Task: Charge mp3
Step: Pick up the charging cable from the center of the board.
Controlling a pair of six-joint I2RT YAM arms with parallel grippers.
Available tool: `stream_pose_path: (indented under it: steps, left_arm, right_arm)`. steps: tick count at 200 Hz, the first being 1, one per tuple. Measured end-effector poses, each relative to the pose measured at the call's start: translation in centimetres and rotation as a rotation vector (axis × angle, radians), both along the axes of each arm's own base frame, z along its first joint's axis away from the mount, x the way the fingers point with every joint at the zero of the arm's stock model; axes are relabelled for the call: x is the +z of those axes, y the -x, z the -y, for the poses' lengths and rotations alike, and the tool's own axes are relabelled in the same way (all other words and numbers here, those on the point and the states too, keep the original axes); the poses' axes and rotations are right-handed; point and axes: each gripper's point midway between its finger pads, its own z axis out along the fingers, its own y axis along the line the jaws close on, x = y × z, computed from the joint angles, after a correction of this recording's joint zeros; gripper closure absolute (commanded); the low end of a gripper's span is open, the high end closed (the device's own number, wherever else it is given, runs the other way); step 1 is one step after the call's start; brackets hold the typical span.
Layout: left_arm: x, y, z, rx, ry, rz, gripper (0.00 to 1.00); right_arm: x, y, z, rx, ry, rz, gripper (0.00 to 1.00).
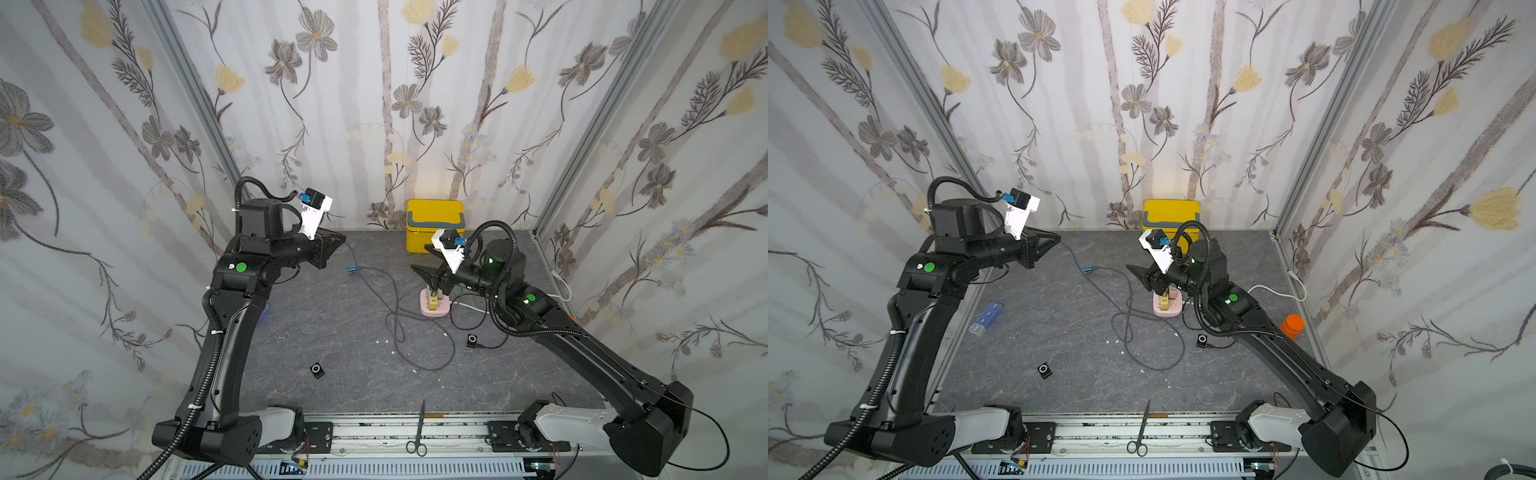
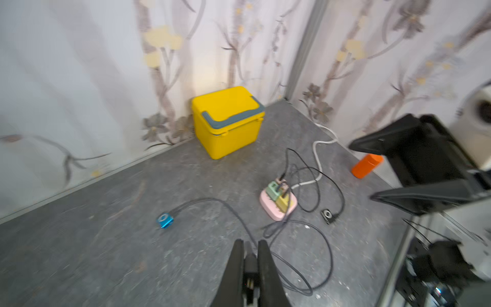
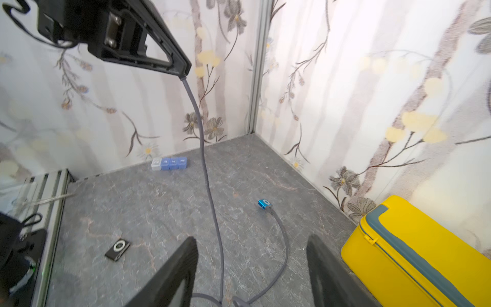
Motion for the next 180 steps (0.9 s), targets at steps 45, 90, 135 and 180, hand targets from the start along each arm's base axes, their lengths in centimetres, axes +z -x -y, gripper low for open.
stream_pose_path:
  steps: [45, 90, 135, 180]
  left_arm:
    - [-4.6, 1.2, -1.2, 0.130, 0.177, -0.082, 1.00]
    - [-6.9, 3.3, -0.2, 0.131, 0.486, -0.157, 1.00]
    - [-3.7, 6.3, 1.5, 0.027, 0.680, -0.120, 1.00]
    - [-4.1, 8.6, 3.4, -0.046, 0.755, -0.165, 1.00]
  right_arm:
    - [-0.6, 3.4, -2.3, 0.046, -0.208, -0.134, 0.32]
    - [-1.3, 6.8, -7.7, 0.187, -0.351, -0.225, 0.31]
    - [-3.3, 6.6, -11.9, 0.252, -0.397, -0.318, 0.28]
    - [-2.7, 5.5, -13.6, 0.279, -0.496, -0.335, 0.28]
